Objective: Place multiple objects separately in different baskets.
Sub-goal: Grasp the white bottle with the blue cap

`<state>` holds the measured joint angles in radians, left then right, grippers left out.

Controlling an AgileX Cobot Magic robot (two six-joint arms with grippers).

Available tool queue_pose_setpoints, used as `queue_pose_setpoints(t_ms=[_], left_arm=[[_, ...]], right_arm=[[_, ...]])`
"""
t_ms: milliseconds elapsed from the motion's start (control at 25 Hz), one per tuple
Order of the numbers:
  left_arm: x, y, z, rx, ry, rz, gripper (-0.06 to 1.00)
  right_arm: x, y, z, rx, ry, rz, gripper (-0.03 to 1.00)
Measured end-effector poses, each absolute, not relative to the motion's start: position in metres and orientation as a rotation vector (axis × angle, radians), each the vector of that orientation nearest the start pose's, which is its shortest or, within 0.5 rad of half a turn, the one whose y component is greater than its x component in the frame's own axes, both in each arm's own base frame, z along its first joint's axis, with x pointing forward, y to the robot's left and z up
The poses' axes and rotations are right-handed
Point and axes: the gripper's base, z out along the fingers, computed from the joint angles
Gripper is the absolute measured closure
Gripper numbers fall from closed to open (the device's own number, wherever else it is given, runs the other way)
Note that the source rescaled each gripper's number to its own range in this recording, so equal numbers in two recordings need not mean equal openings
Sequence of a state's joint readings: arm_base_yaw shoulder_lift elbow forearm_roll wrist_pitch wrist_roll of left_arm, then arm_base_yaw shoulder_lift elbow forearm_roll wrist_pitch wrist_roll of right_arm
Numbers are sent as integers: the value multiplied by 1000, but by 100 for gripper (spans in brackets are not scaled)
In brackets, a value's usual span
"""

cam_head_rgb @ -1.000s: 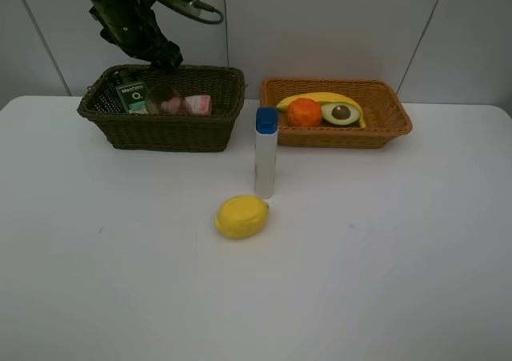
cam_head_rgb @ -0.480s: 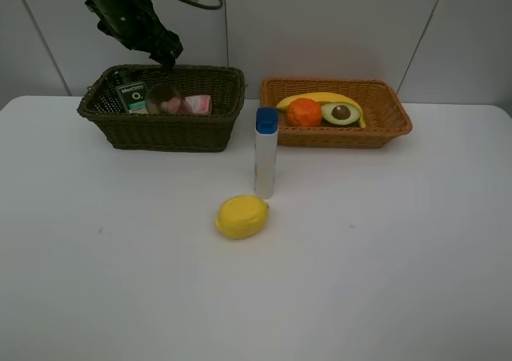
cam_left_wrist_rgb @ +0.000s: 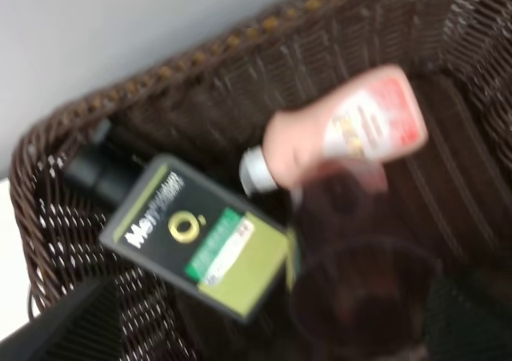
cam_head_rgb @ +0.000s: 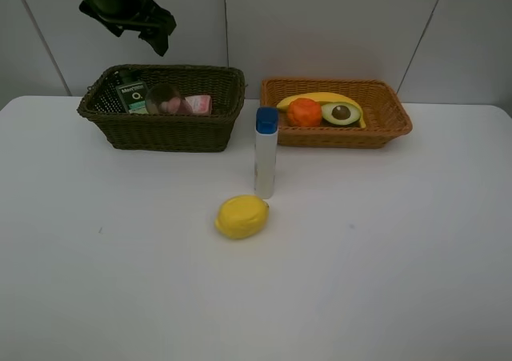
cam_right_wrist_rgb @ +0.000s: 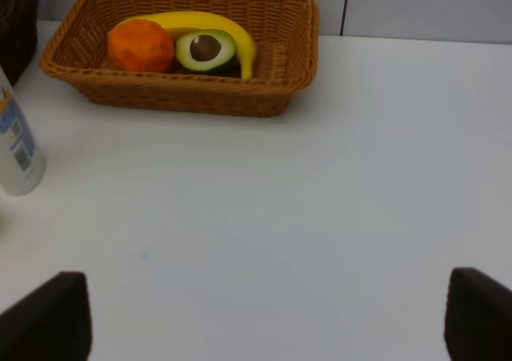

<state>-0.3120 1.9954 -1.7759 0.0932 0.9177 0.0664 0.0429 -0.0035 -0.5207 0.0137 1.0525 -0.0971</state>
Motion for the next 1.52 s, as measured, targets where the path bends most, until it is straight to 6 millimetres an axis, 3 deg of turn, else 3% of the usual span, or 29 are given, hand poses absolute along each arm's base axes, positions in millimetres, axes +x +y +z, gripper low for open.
queue_pose_setpoints(t_ms=[560, 1040, 1200, 1520], left_arm=[[375, -175, 292, 727, 2747, -26, -5], [347, -222, 295, 895, 2701, -62, -5], [339, -235, 295, 839, 2730, -129, -5], [320, -259, 295, 520, 2843, -259, -5]], right_arm=[[-8, 1, 284, -141, 2007, -18, 7], [-8, 1, 284, -141, 2007, -18, 7], [-8, 1, 284, -141, 2007, -18, 7], [-8, 1, 284, -141, 2007, -18, 7]])
